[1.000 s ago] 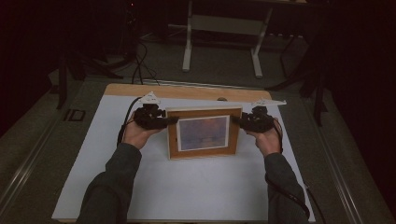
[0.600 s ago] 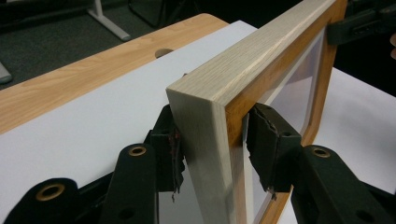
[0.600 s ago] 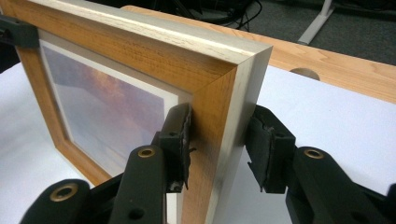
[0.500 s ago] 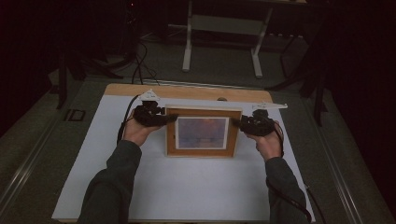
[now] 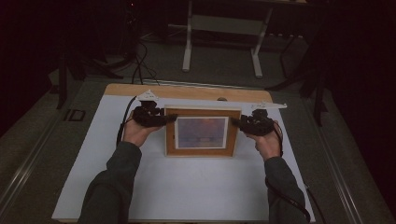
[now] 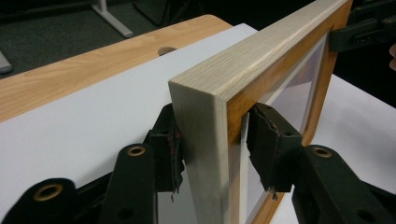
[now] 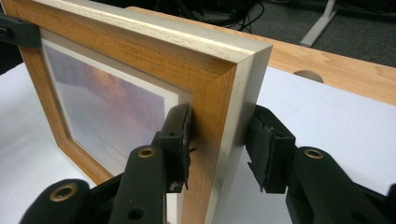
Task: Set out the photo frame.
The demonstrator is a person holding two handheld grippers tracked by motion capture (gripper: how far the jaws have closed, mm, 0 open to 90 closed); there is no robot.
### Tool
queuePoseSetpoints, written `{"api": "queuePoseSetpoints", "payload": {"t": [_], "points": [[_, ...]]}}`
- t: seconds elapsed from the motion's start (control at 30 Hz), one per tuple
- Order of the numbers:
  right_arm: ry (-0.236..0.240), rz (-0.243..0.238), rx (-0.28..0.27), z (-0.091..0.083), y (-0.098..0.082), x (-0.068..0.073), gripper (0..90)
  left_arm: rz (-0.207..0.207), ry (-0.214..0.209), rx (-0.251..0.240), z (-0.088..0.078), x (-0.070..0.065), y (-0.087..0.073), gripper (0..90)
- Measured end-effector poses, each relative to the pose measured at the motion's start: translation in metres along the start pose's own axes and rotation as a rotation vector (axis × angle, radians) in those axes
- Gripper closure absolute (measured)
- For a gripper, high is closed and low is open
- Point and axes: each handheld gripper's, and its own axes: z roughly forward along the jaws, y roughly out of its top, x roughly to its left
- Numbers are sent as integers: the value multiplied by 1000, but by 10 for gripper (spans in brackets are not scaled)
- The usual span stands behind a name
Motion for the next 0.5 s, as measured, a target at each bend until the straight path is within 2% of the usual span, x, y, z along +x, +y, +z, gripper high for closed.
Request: {"api": "queuePoseSetpoints", "payload": {"t": [0.17, 0.5], "points": [[6, 5, -5, -2, -2, -1, 557, -28, 26, -23, -5, 0, -6, 510], [16, 14, -20, -14, -5, -5, 479, -26, 49, -42, -26, -1, -16, 487]]}}
